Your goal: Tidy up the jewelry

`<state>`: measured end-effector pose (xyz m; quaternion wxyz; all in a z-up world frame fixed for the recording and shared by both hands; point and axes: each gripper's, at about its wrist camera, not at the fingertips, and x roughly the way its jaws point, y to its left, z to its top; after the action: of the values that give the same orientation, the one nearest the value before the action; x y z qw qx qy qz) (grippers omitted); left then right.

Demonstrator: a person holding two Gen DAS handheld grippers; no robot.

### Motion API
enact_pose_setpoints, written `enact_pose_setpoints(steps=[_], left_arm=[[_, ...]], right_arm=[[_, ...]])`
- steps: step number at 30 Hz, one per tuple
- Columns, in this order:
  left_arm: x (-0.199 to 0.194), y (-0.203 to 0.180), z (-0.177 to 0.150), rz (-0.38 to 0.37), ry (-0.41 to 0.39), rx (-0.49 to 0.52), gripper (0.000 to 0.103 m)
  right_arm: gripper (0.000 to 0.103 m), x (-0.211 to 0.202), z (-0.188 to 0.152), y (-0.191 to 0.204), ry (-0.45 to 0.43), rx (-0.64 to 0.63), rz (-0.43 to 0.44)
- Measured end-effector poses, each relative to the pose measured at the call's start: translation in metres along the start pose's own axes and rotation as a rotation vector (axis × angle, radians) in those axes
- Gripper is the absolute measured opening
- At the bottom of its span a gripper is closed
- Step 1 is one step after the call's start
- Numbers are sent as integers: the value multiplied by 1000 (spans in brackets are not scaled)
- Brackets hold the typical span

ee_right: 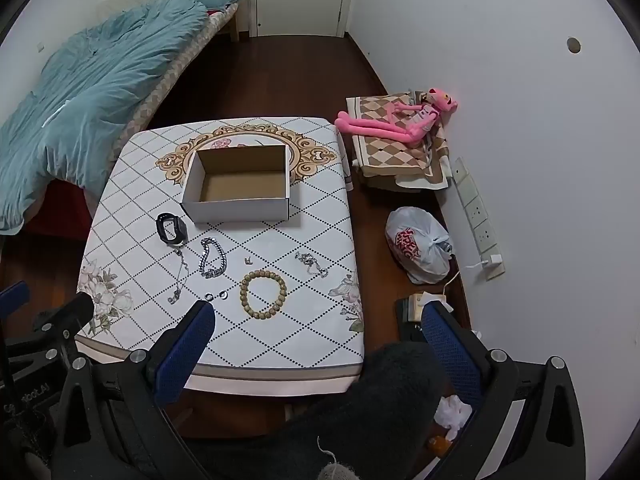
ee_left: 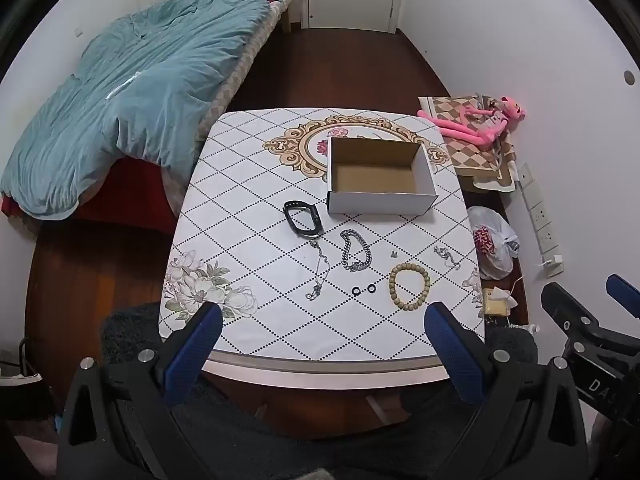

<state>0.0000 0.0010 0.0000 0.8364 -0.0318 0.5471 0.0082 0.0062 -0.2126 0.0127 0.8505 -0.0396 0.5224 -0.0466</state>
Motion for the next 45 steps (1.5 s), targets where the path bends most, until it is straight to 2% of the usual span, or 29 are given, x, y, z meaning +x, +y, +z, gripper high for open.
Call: enact_pose_setpoints(steps=[15, 45], left_arm=[[-9, -4, 2, 12, -31, 8, 103], [-9, -4, 2, 12, -32, 9, 103]], right_arm=[[103, -5, 1, 0, -2, 5, 7], [103, -5, -1, -1, 0, -1, 13]])
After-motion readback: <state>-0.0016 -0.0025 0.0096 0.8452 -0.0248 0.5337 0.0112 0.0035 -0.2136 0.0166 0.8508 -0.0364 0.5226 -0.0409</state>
